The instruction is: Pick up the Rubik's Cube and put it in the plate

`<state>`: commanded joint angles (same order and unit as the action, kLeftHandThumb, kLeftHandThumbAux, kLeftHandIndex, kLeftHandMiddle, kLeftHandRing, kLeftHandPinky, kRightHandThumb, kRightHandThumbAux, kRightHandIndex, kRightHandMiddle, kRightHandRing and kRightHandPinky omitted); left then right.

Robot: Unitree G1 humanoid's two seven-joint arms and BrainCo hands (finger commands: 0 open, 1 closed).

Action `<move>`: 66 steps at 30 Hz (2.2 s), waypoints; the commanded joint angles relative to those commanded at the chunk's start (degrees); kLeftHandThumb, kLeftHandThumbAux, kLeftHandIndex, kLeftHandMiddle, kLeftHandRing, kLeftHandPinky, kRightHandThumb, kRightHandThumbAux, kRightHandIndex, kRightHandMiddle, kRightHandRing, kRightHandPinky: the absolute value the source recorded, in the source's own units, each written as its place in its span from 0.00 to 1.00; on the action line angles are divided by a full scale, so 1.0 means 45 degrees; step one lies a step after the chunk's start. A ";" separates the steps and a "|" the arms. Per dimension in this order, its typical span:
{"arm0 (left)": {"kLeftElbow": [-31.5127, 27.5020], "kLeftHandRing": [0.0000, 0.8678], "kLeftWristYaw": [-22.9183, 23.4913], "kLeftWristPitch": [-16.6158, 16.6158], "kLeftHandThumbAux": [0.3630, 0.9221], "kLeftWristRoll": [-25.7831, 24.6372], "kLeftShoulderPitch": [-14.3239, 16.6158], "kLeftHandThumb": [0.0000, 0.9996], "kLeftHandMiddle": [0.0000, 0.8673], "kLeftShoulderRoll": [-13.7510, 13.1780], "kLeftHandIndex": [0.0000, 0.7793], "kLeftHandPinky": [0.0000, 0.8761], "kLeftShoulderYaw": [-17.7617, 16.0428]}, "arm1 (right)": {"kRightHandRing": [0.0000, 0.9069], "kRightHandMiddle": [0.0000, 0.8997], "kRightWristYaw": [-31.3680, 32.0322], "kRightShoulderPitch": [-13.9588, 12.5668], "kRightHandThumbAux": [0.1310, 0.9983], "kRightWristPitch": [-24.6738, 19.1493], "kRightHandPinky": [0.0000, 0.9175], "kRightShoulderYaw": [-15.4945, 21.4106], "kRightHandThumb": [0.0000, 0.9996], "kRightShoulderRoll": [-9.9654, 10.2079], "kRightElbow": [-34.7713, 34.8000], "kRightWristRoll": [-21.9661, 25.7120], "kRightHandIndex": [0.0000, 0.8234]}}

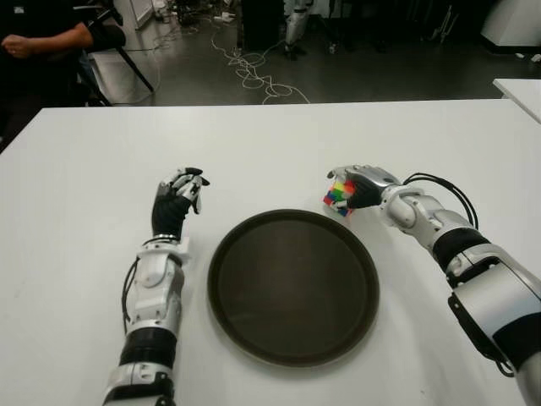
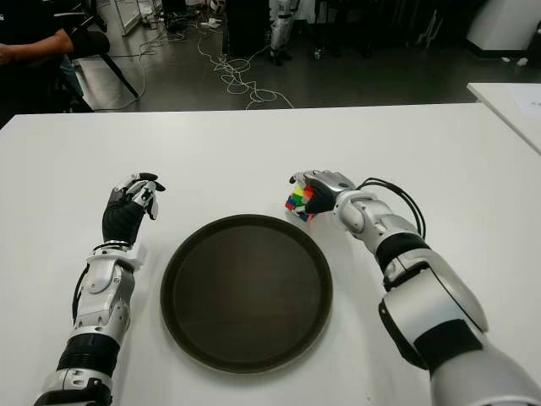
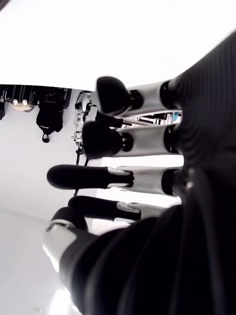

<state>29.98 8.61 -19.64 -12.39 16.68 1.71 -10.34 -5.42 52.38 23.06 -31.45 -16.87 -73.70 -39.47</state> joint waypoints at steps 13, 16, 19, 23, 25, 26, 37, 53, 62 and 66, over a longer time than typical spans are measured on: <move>0.0161 0.92 -0.0133 -0.0181 0.53 0.0136 0.0063 0.86 0.62 0.0018 0.54 0.92 0.0028 | 0.58 0.55 -0.0193 0.0008 0.70 -0.0052 0.60 0.0049 0.69 -0.0034 -0.0056 0.0045 0.50; 0.0129 0.92 -0.0146 -0.0162 0.53 0.0124 0.0061 0.86 0.62 0.0045 0.54 0.92 0.0033 | 0.60 0.58 -0.0352 -0.0008 0.70 0.0049 0.61 0.0082 0.69 -0.0072 -0.0052 0.0072 0.51; 0.0100 0.92 -0.0154 -0.0139 0.53 0.0110 0.0048 0.86 0.62 0.0070 0.54 0.92 0.0043 | 0.61 0.59 -0.0437 -0.0008 0.70 0.0138 0.61 0.0096 0.69 -0.0119 -0.0021 0.0088 0.51; 0.0105 0.93 -0.0166 -0.0125 0.53 0.0104 0.0051 0.86 0.62 0.0090 0.54 0.92 0.0045 | 0.61 0.60 -0.0803 -0.0053 0.70 0.0392 0.61 0.0117 0.69 -0.0236 0.0203 0.0078 0.51; 0.0106 0.93 -0.0174 -0.0115 0.53 0.0110 0.0051 0.86 0.62 0.0094 0.54 0.92 0.0050 | 0.60 0.59 -0.1160 -0.0102 0.70 0.0552 0.62 0.0129 0.69 -0.0299 0.0386 0.0054 0.50; 0.0108 0.93 -0.0151 -0.0109 0.53 0.0096 0.0052 0.86 0.62 0.0095 0.54 0.92 0.0050 | 0.61 0.59 -0.1355 -0.0123 0.70 0.0641 0.63 0.0153 0.69 -0.0343 0.0523 0.0057 0.50; 0.0430 0.92 -0.0030 -0.0416 0.54 0.0067 0.0142 0.86 0.62 0.0108 0.53 0.92 0.0023 | 0.73 0.68 -0.3133 -0.0695 0.70 0.1143 0.75 0.0536 0.69 -0.1000 0.2614 0.0124 0.50; 0.0274 0.91 -0.0092 -0.0145 0.53 0.0103 0.0065 0.86 0.61 0.0066 0.54 0.91 0.0118 | 0.72 0.65 -0.5044 -0.2049 0.70 0.1742 0.76 0.1718 0.70 -0.1235 0.4907 0.0444 0.50; 0.0493 0.91 -0.0118 -0.0276 0.53 0.0236 0.0159 0.86 0.61 -0.0028 0.54 0.91 0.0123 | 0.76 0.72 -0.5282 -0.3163 0.70 0.3235 0.79 0.2552 0.70 -0.0741 0.6441 0.1304 0.51; 0.0491 0.92 -0.0188 -0.0286 0.53 0.0267 0.0179 0.86 0.61 0.0014 0.54 0.92 0.0097 | 0.76 0.73 -0.3536 -0.4345 0.70 0.3143 0.79 0.2132 0.70 -0.0393 0.8436 0.1733 0.51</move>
<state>32.19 7.77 -20.93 -11.19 17.49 1.77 -9.90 -21.33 32.83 37.21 -21.85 -18.64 -35.74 -31.67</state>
